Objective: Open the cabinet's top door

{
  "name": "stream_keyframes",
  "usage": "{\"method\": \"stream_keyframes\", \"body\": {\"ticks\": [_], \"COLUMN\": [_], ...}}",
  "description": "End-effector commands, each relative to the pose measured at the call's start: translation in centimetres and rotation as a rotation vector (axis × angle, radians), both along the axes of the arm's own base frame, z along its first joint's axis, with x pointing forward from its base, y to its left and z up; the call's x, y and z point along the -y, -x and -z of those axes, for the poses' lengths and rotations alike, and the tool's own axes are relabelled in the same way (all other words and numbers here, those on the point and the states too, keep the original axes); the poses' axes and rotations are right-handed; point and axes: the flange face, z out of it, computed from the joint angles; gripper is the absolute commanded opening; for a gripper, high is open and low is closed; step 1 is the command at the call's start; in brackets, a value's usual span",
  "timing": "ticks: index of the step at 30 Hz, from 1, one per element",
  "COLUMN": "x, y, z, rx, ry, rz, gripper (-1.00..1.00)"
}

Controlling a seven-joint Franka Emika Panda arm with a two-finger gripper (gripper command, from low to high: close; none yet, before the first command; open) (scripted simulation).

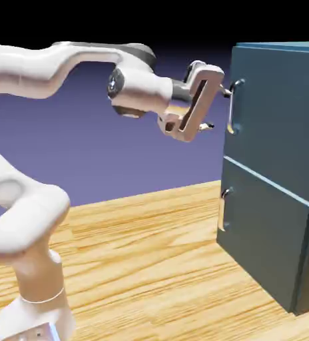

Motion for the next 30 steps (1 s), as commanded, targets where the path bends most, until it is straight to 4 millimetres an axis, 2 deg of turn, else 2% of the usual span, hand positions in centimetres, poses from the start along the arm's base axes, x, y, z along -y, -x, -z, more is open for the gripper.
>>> {"method": "stream_keyframes", "body": {"ticks": [1,12,24,26,30], "x": [-0.3,-4.4,-9.5,-9.7,-9.6], "y": [-0.1,-2.1,-5.7,-5.9,-9.6], "z": [0.0,1.5,5.2,5.4,5.4], "rx": [0.014,0.152,0.267,0.271,0.271], "ry": [-0.045,-0.541,-1.095,-1.122,-1.12], "rz": [0.011,0.101,0.157,0.16,0.16], "gripper": [0.0,0.0,0.0,0.0,0.0]}}
